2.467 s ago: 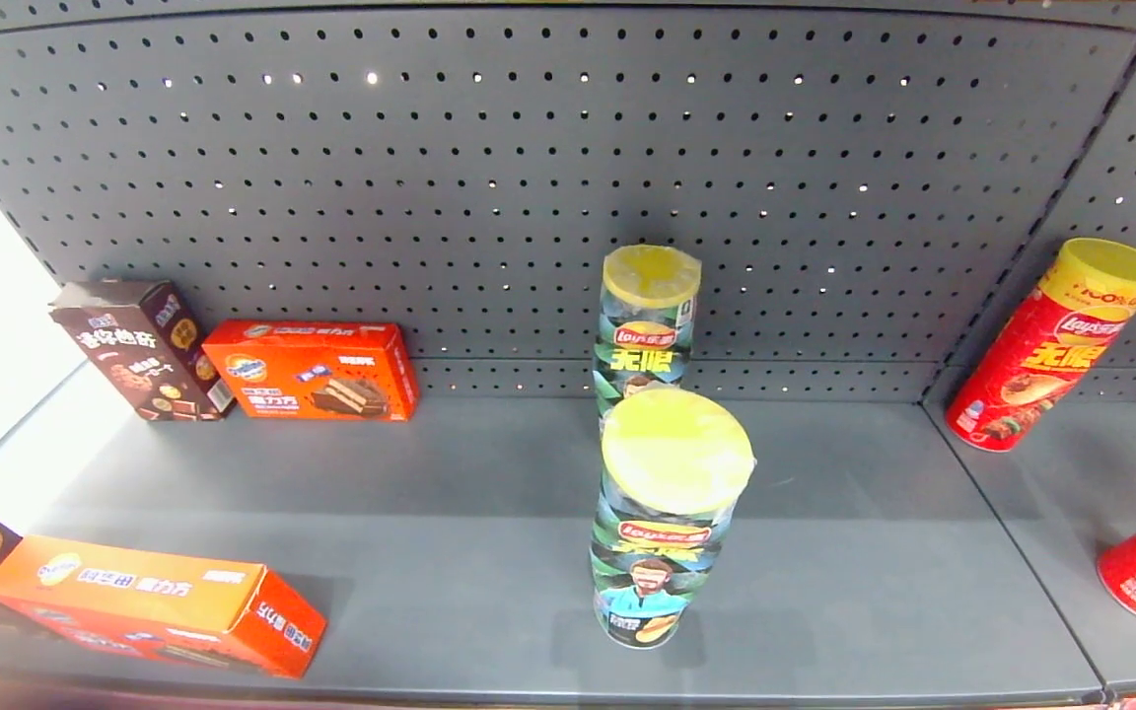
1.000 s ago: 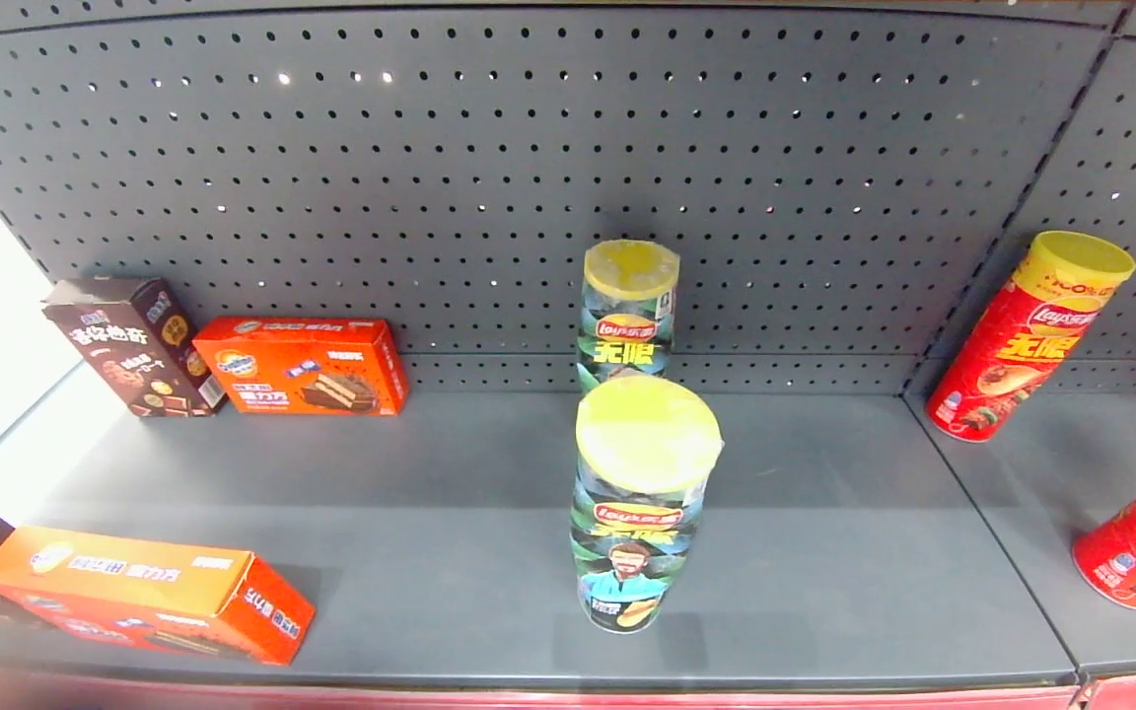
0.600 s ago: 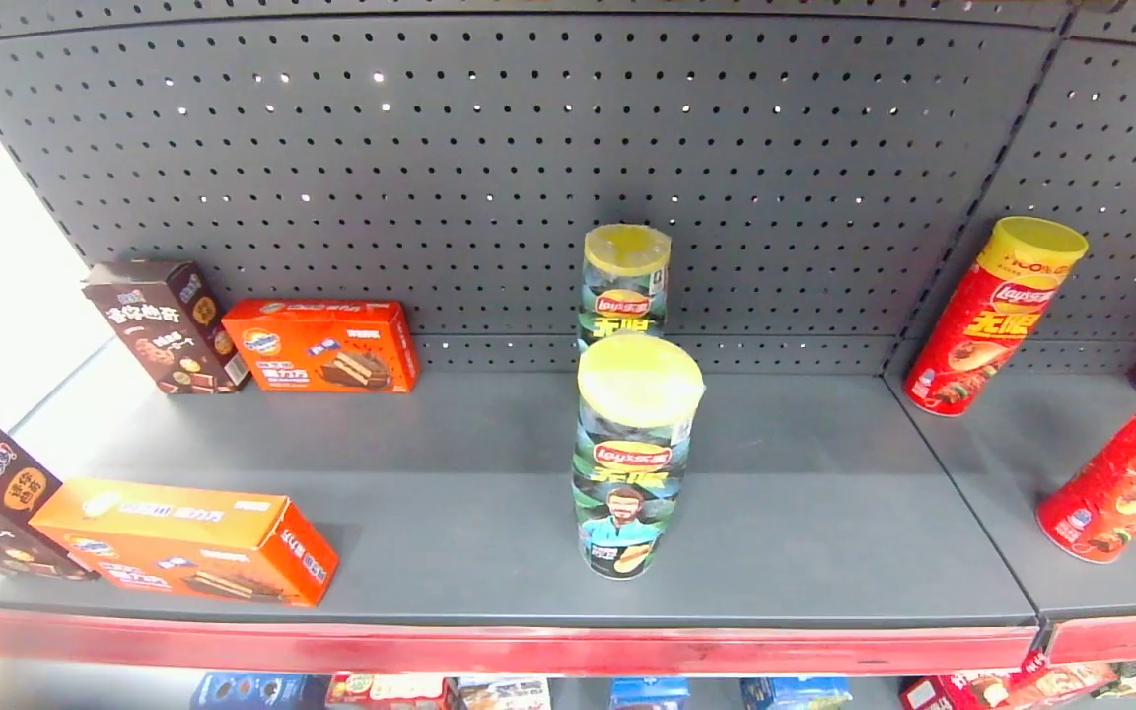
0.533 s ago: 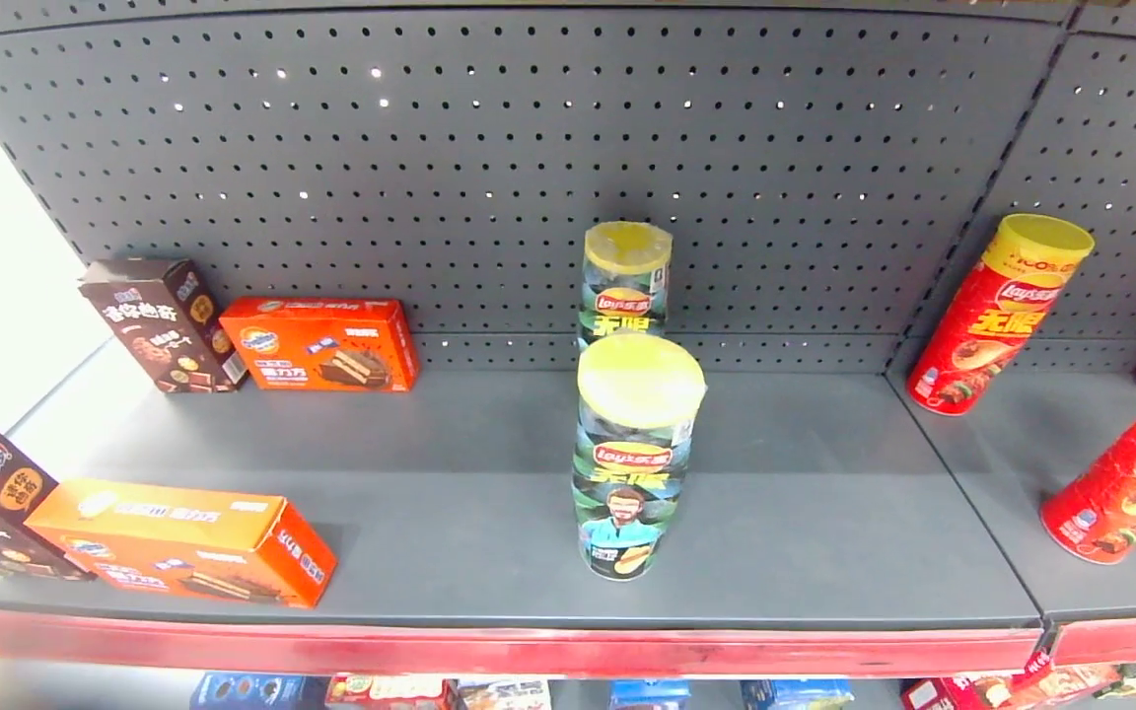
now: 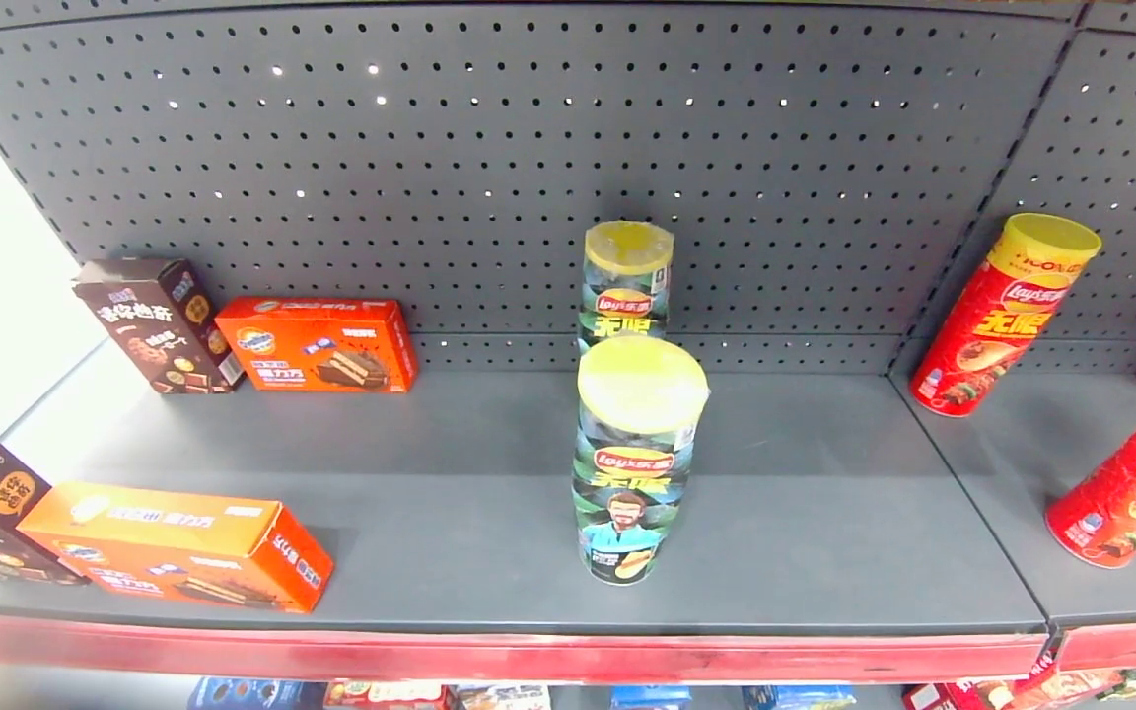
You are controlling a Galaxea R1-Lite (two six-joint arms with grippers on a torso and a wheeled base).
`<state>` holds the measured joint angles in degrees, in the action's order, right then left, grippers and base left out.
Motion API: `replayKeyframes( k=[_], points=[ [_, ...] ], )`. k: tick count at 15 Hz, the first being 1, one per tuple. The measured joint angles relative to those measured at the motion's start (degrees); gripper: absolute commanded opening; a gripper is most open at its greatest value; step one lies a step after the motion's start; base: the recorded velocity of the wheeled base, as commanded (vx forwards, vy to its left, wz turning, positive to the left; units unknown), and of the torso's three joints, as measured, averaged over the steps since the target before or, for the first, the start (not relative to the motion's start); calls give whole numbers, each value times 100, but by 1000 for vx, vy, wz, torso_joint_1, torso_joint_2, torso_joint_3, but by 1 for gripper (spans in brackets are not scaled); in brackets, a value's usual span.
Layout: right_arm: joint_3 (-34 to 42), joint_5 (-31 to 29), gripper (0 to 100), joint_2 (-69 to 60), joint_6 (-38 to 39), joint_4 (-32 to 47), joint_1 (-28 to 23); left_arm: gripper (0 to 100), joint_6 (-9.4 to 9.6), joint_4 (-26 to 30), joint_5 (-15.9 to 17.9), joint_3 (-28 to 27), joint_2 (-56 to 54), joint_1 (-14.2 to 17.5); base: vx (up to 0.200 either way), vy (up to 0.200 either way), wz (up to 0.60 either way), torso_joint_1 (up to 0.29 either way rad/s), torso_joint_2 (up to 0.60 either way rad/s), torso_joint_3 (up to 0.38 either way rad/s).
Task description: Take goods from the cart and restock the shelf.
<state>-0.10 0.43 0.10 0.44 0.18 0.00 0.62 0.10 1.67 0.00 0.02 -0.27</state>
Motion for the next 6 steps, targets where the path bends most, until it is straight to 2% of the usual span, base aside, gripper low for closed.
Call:
replayKeyframes(
  k=[6],
  points=[
    [0,9,100,1,0,2,2,100,-2,0,-9,0,0,0,0,0,0,0,0,0]
  ],
)
